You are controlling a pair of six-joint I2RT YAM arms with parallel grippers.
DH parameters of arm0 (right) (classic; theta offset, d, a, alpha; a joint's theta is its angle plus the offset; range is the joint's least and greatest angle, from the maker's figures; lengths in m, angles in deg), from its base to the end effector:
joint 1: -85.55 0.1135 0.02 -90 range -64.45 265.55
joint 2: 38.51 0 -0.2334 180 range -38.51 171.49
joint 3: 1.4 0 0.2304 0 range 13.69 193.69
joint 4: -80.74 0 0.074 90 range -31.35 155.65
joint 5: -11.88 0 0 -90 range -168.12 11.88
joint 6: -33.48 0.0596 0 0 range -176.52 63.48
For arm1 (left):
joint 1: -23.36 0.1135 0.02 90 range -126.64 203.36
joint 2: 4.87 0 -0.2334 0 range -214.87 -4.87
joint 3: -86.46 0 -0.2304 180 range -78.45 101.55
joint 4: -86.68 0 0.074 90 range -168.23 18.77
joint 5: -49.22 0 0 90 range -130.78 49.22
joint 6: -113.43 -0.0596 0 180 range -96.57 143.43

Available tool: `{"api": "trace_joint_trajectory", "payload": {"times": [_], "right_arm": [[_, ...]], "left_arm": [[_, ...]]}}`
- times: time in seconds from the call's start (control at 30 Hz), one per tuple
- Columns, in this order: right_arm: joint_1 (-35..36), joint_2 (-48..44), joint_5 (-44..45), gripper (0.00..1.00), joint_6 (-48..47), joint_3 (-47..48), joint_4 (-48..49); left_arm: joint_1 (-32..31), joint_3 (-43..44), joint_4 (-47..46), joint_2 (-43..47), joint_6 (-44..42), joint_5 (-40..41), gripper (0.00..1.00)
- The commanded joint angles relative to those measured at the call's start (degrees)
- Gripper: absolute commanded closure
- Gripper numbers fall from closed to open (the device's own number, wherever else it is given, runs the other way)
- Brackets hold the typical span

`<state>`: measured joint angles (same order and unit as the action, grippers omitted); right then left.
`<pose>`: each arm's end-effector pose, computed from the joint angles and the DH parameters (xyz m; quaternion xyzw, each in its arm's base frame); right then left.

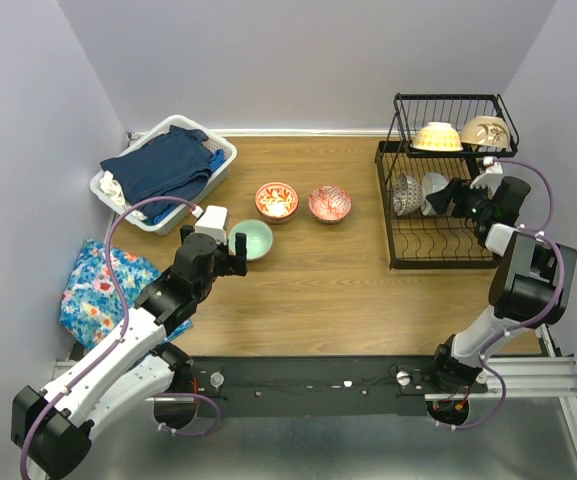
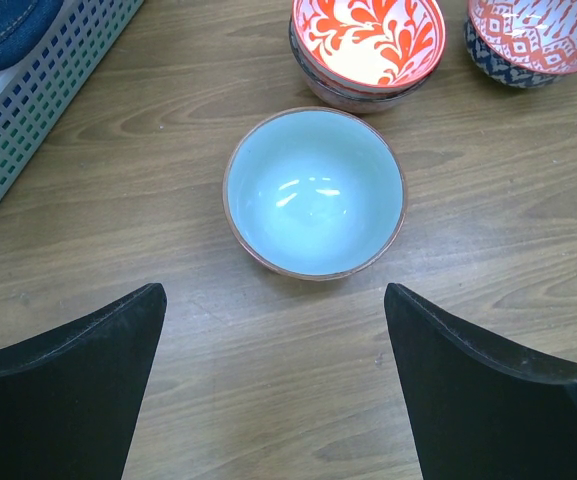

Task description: Unload the bowls from the dish rack

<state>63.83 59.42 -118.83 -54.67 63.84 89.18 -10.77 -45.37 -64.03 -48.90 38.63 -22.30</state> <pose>0.3440 -0.0952 0.1713 -0.0240 0.8094 0.1999 0.5517 0.1763 -0.0967 0.2369 0.0521 0.8360 -0.0977 0.5375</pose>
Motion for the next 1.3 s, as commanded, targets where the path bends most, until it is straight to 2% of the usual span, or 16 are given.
{"api": "trace_joint_trajectory", "payload": {"times": [0.0,0.13,0.33,0.67,0.77,0.87,1.03,1.2,1.27], "right_arm": [[0.71,-5.55,4.75,0.78,-1.32,-1.28,-0.06],[1.06,-8.36,8.62,0.88,-3.43,-2.33,-0.59],[1.15,-12.14,11.35,0.89,-3.08,-3.74,-2.0],[1.15,-15.75,14.86,0.89,5.35,-9.63,-2.96],[1.15,-16.36,18.55,0.88,6.5,-10.34,-5.24],[1.15,-17.51,23.47,0.85,8.43,-10.07,-8.05],[1.15,-18.48,27.52,0.7,10.98,-7.7,-14.72],[1.15,-20.49,24.19,0.55,12.03,-6.47,-17.81],[1.15,-21.98,23.66,0.53,12.83,-5.86,-20.09]], "left_arm": [[0.29,-0.65,-1.63,1.23,-0.26,0.86,0.01],[0.29,-0.56,-1.63,1.58,-0.09,0.86,0.01],[0.29,-0.56,-1.54,2.02,0.0,0.86,0.01],[0.29,-0.3,-1.36,2.11,0.27,0.42,0.01],[0.29,-0.39,-1.28,2.19,0.27,0.42,0.01],[0.2,-0.3,-1.19,2.19,0.27,0.42,0.01],[0.29,-0.21,-0.93,2.2,0.36,0.42,0.01],[0.29,-0.03,-0.84,2.28,0.44,0.33,0.01],[0.29,-0.03,-0.84,2.28,0.44,0.15,0.01]]}}
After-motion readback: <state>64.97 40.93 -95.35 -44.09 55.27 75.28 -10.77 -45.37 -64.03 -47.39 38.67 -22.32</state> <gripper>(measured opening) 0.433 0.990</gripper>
